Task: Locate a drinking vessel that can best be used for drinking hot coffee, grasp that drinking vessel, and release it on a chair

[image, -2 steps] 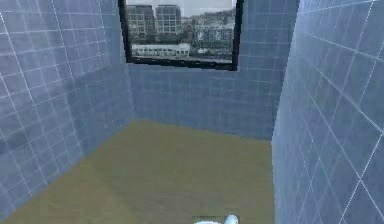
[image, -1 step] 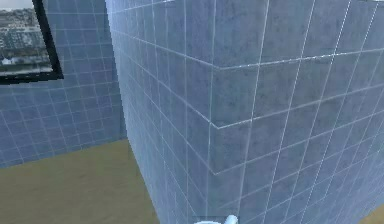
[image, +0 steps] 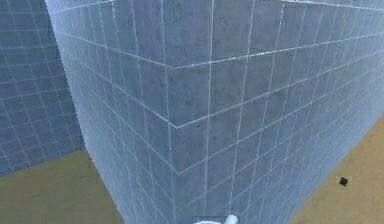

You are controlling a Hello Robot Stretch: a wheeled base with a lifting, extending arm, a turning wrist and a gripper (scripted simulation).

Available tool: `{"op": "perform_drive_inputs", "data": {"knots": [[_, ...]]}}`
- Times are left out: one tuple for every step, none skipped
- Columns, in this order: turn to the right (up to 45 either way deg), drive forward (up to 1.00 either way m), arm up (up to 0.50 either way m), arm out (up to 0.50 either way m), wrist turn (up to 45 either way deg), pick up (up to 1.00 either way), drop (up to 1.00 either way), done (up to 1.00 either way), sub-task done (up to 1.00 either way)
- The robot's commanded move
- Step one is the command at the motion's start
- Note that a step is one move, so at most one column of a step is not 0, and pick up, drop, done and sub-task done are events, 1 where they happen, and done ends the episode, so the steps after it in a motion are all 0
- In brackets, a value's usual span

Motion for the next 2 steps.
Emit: {"op": "perform_drive_inputs", "data": {"knots": [[3.0, 0.0, 0.0, 0.0, 0.0, 0.0, 0.0, 0.0, 0.0], [0.0, 0.0, 0.0, 0.48, 0.0, 0.0, 0.0, 0.0, 0.0]]}}
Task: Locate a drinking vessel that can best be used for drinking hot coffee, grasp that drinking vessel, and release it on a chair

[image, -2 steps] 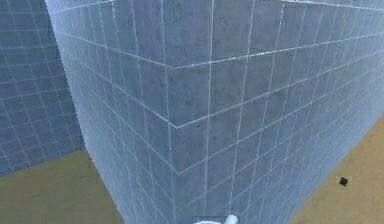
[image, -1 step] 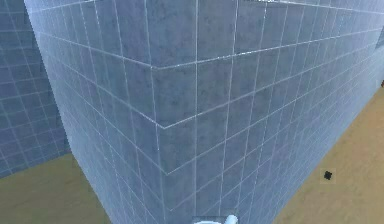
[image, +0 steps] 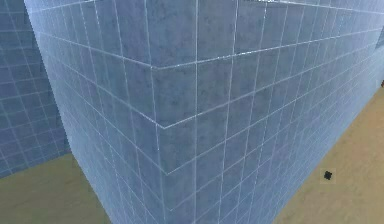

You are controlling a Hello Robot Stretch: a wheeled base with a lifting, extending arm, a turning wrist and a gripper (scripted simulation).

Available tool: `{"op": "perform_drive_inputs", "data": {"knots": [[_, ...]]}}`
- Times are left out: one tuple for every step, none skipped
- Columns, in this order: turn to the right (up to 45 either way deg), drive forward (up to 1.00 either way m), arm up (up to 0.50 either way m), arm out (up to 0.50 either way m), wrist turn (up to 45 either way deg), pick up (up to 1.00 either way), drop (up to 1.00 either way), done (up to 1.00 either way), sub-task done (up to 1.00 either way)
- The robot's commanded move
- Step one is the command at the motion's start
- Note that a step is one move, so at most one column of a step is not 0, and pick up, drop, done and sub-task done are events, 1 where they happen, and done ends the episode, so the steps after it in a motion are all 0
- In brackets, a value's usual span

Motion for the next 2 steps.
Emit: {"op": "perform_drive_inputs", "data": {"knots": [[0.0, 0.0, 0.0, 0.0, 45.0, 0.0, 0.0, 0.0, 0.0], [0.0, 0.0, 0.0, 0.0, 12.0, 0.0, 0.0, 0.0, 0.0]]}}
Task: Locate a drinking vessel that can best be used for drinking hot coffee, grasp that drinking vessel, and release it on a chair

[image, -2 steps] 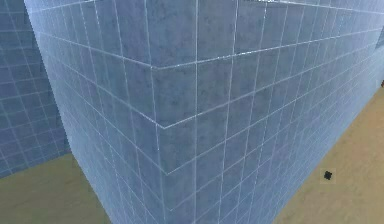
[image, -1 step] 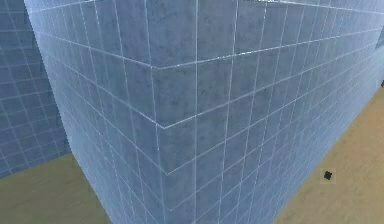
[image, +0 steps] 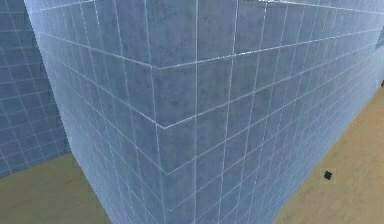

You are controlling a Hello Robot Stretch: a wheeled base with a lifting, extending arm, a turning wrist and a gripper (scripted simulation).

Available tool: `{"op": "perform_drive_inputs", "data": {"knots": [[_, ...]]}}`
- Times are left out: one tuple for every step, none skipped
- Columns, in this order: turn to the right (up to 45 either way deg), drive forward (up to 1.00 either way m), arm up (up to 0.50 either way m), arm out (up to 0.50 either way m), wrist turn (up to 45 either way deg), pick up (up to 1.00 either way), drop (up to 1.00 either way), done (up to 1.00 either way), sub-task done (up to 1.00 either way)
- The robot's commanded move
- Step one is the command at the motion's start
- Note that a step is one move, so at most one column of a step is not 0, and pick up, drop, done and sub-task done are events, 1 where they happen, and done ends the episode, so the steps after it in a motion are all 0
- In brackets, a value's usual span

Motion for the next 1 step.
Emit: {"op": "perform_drive_inputs", "data": {"knots": [[0.0, 0.0, -0.36, 0.0, 0.0, 0.0, 0.0, 0.0, 0.0]]}}
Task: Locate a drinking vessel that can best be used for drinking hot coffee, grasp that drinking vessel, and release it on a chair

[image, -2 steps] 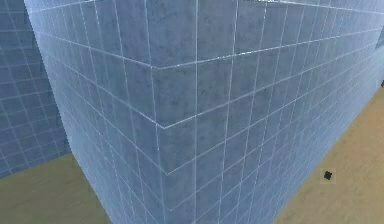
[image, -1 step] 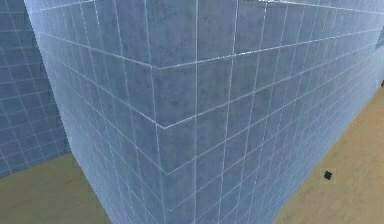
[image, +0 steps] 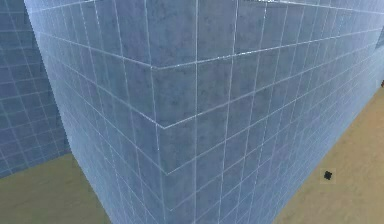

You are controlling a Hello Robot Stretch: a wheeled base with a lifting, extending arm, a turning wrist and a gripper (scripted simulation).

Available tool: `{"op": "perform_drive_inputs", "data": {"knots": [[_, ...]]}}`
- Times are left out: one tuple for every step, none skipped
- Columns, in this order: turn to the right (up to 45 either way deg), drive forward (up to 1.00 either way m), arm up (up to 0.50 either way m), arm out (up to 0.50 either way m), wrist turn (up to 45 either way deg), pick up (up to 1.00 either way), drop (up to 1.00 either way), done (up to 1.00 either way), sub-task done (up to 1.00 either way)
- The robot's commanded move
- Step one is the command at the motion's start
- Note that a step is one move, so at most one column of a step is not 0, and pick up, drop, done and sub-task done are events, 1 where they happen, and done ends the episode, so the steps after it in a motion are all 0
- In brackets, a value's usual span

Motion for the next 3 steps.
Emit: {"op": "perform_drive_inputs", "data": {"knots": [[0.0, 0.0, -0.32, 0.0, 0.0, 0.0, 0.0, 0.0, 0.0], [0.0, 0.0, 0.0, 0.0, 0.0, 0.0, 1.0, 0.0, 0.0], [0.0, 0.0, 0.1, 0.0, 0.0, 0.0, 0.0, 0.0, 0.0]]}}
